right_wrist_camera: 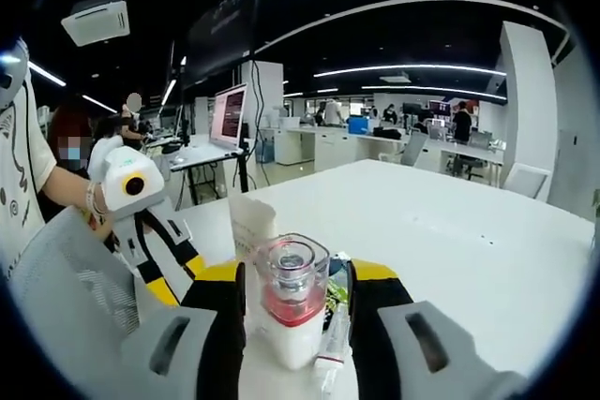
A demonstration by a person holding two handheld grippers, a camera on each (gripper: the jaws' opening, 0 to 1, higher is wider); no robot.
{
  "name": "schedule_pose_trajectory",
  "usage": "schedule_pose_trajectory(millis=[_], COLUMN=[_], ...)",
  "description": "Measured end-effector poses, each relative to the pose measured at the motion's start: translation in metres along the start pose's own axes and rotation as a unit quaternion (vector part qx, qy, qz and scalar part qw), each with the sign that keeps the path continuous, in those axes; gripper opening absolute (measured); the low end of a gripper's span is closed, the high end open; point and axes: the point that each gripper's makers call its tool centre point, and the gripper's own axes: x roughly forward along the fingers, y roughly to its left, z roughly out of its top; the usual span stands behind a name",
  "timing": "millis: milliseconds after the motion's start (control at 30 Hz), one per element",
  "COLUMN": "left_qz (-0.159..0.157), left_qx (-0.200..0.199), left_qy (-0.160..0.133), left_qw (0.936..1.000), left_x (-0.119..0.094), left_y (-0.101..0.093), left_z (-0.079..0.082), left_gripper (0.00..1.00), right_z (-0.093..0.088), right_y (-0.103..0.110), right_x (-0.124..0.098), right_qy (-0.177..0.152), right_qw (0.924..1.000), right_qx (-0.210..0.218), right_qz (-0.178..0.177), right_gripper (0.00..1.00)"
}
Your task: Arrange the skincare products in the storage area until every visible bottle or jar stands upright without overlapping.
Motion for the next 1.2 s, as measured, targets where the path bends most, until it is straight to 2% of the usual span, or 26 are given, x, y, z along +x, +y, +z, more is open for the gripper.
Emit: schedule_pose_trajectory(millis=[300,333,533,700,733,800,833,1200], left_qz=[0.023,0.025,0.052,0.078,0.092,0.1,0.104,0.138], left_qx=[-0.019,-0.023,-0.034,-0.045,-0.047,-0.049,-0.049,-0.08], left_qy=[0.01,0.011,0.016,0.004,0.008,0.03,0.032,0.016], left_qw=[0.9995,0.9994,0.9979,0.996,0.9947,0.9933,0.9929,0.9871], left_x=[-0.009,-0.01,-0.02,-0.034,-0.038,-0.044,-0.046,-0.073], left_y=[0.008,0.009,0.018,0.025,0.029,0.031,0.032,0.039], left_z=[-0.003,-0.003,-0.004,0.002,0.001,-0.006,-0.007,-0.005], left_gripper=[0.25,0.26,0.33,0.47,0.5,0.52,0.52,0.67], right_z=[-0.011,-0.01,-0.002,-0.003,-0.003,-0.001,-0.002,0.001], right_y=[0.009,0.007,0.016,0.019,0.02,0.019,0.02,0.024], right_x=[-0.007,-0.009,-0.017,-0.024,-0.025,-0.028,-0.029,-0.041], right_qy=[0.029,0.026,0.023,0.037,0.04,0.04,0.046,0.063], right_qw=[0.9995,0.9993,0.9991,0.9982,0.998,0.9967,0.9964,0.9943], right_qx=[0.001,-0.003,-0.001,-0.011,-0.013,-0.035,-0.039,-0.036], right_qz=[-0.011,-0.025,-0.035,-0.046,-0.047,-0.061,-0.06,-0.078], right_gripper=[0.58,0.58,0.7,0.78,0.79,0.78,0.79,0.91])
